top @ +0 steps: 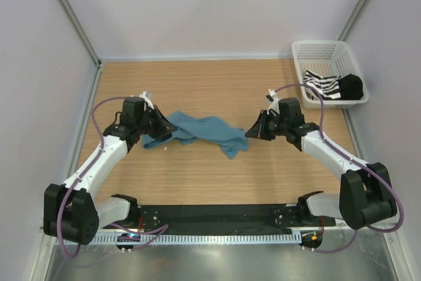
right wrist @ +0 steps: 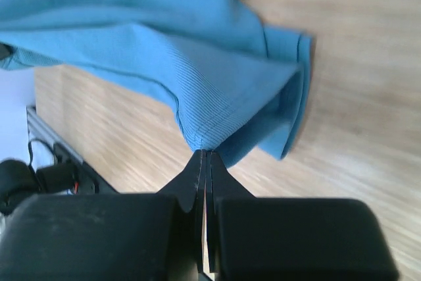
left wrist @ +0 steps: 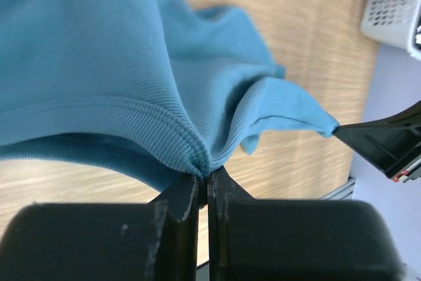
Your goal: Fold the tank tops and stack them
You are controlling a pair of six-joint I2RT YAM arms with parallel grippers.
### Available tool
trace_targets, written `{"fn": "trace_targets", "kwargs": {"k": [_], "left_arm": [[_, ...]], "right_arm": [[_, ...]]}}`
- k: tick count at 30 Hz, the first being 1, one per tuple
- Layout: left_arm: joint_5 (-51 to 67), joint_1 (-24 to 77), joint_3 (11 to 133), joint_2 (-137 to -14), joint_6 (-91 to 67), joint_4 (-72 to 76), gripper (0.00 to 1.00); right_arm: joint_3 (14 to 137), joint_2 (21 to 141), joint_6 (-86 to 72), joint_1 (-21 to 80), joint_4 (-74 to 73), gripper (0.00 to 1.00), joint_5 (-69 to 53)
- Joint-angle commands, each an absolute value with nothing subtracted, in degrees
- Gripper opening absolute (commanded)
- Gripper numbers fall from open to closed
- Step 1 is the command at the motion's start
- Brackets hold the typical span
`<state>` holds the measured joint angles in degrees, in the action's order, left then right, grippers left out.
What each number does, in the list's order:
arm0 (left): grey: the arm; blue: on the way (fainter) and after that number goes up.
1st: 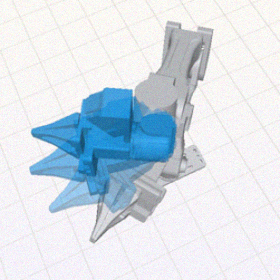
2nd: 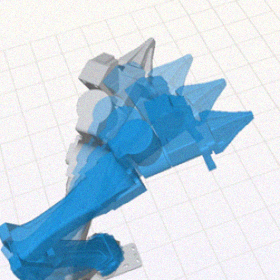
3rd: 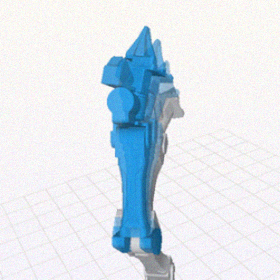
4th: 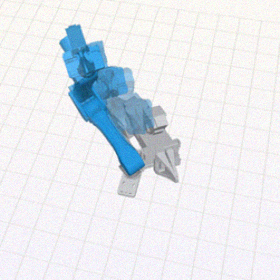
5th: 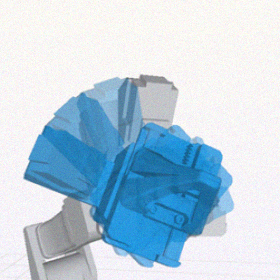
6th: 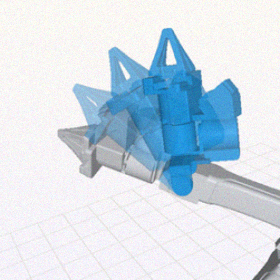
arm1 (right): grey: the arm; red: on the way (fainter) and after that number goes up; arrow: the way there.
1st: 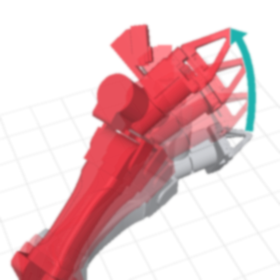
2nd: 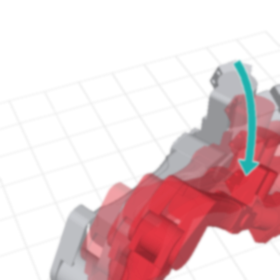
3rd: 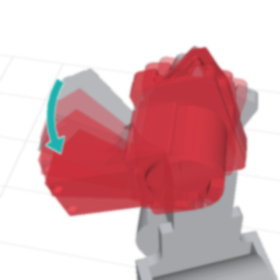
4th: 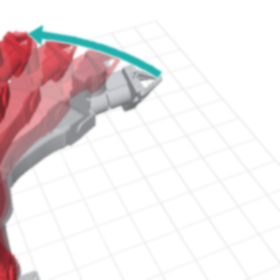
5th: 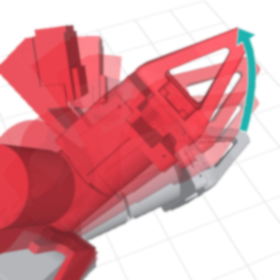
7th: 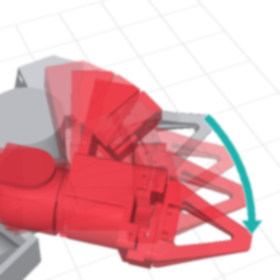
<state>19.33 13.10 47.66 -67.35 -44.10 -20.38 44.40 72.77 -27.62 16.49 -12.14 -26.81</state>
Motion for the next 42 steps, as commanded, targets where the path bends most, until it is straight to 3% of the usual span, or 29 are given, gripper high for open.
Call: {"fn": "trace_targets", "kwargs": {"k": [1,8,13,14,17,36,42], "left_arm": [[23.20,12.83,42.29,-66.36,-45.43,-17.85,0.00],[23.20,12.92,34.54,-66.01,-45.97,-14.33,0.00],[23.11,12.92,33.84,-65.92,-45.79,-14.06,0.00],[23.03,12.92,33.84,-66.18,-45.62,-14.06,0.00],[23.20,12.92,33.93,-66.62,-45.44,-14.06,0.00],[22.85,12.83,33.84,-67.15,-44.74,-13.97,0.00],[22.85,12.92,33.84,-67.06,-44.74,-13.97,0.00]], "right_arm": [[37.55,73.65,-28.92,16.44,-6.34,0.01,-34.36],[29.89,72.07,-29.00,17.49,-2.99,0.06,-37.00],[28.65,72.42,-28.83,17.75,-0.36,0.26,-37.52],[28.57,72.94,-28.92,17.84,-0.26,0.34,-38.23],[28.92,74.53,-29.00,18.19,2.55,0.40,-37.97],[29.09,81.30,-29.36,20.21,4.83,0.50,-33.22],[28.92,81.65,-29.79,20.74,6.33,0.43,-34.98]]}}
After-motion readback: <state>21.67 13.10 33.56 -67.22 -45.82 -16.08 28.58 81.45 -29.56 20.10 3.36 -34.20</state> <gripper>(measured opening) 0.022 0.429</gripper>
